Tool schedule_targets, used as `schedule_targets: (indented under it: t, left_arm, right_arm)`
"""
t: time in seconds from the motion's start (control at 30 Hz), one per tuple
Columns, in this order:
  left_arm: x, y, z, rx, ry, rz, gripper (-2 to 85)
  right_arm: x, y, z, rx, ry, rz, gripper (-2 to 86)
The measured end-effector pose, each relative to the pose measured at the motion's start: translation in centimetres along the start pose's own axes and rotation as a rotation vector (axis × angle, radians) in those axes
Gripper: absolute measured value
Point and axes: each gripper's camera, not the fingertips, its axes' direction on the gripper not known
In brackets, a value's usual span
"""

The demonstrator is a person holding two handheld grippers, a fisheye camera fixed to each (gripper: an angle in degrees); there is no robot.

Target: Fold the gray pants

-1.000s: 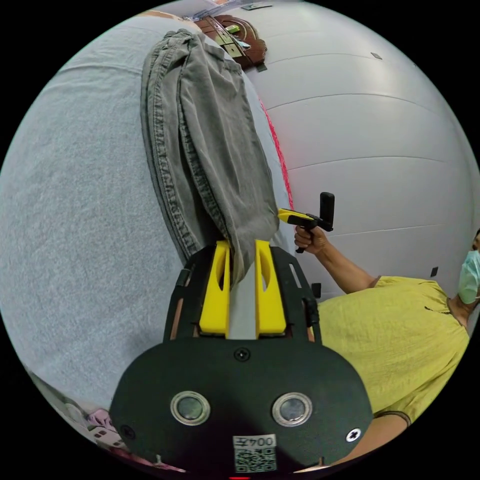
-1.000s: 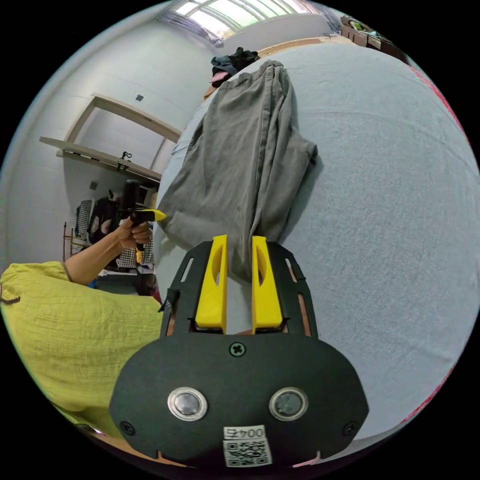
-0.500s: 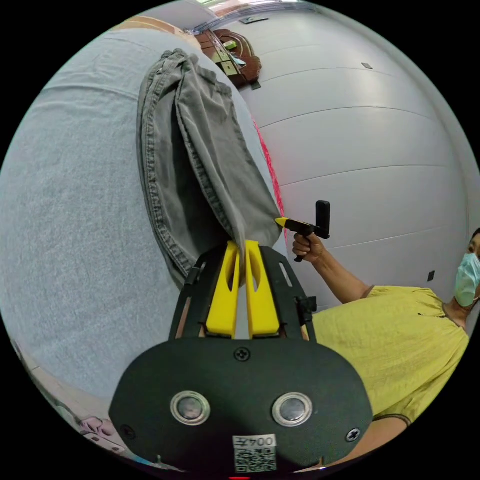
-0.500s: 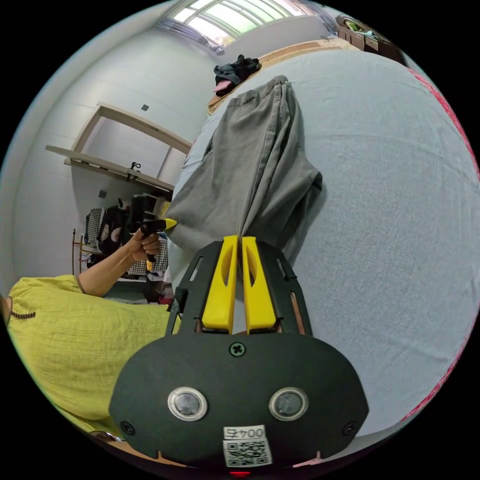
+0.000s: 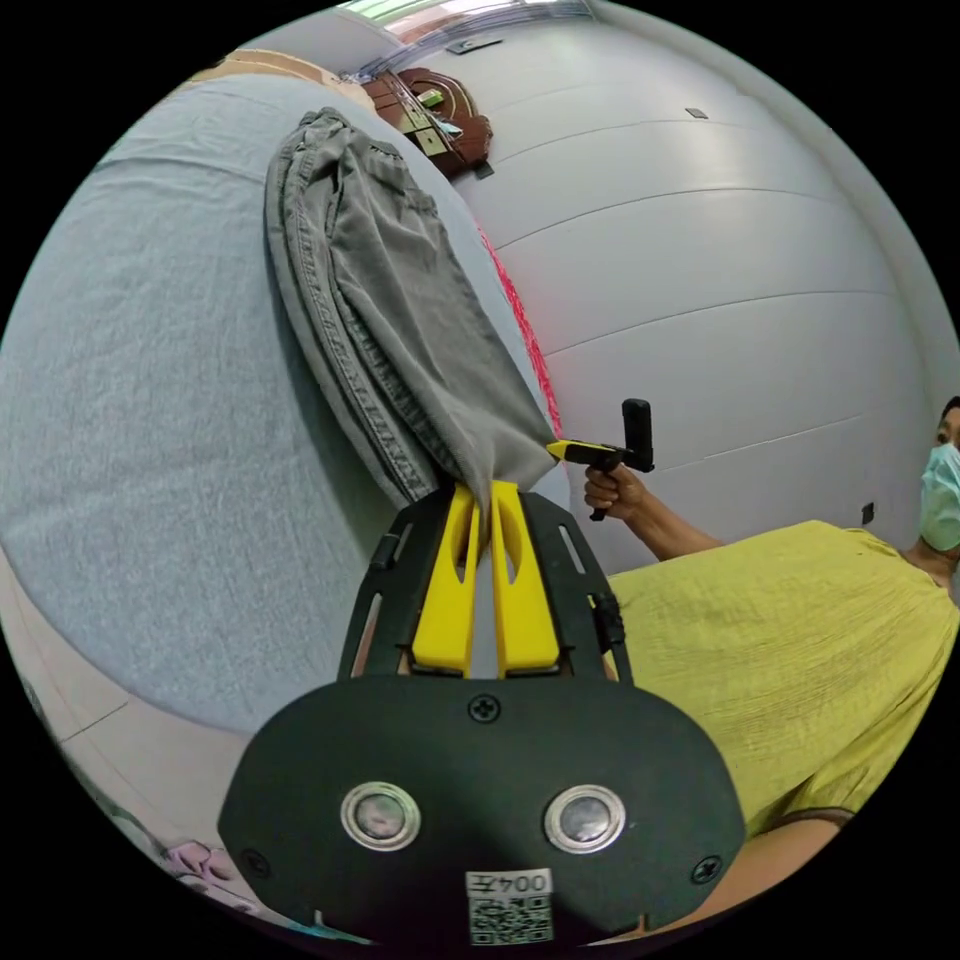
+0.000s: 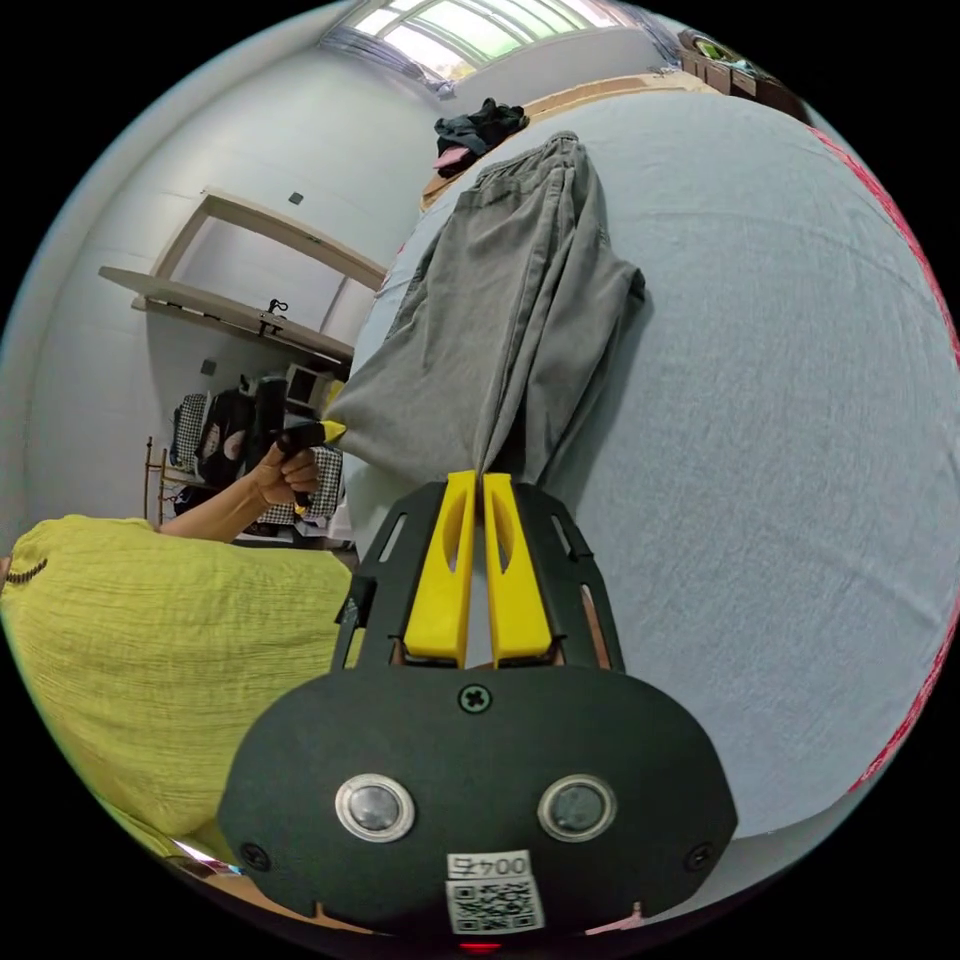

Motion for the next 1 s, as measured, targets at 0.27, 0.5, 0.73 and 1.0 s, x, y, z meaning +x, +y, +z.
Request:
schedule_targets:
  t: [0.27,0.5,0.73,1.0]
  left_arm:
    - [6.2,2.2,2.0,-0.059,-0.136,0.112,3.4]
    - [6.4,3.1,6.1,-0.131,-0.233,0.080,5.9]
    - [8.5,0.1,6.2,-0.243,-0.216,0.155,7.8]
    - [7.5,-3.8,5.9,-0.169,-0.116,-0.014,3.8]
  right_arm:
    - [-0.8,2.6,-0.1,-0.062,0.013,-0.031,-0.1]
    - [1.6,3.3,4.3,-0.096,0.042,0.076,0.2]
    - [1.3,2.2,6.3,-0.130,0.073,0.070,0.2]
    - [0.8,1.5,8.4,-0.141,0.079,0.080,0.4]
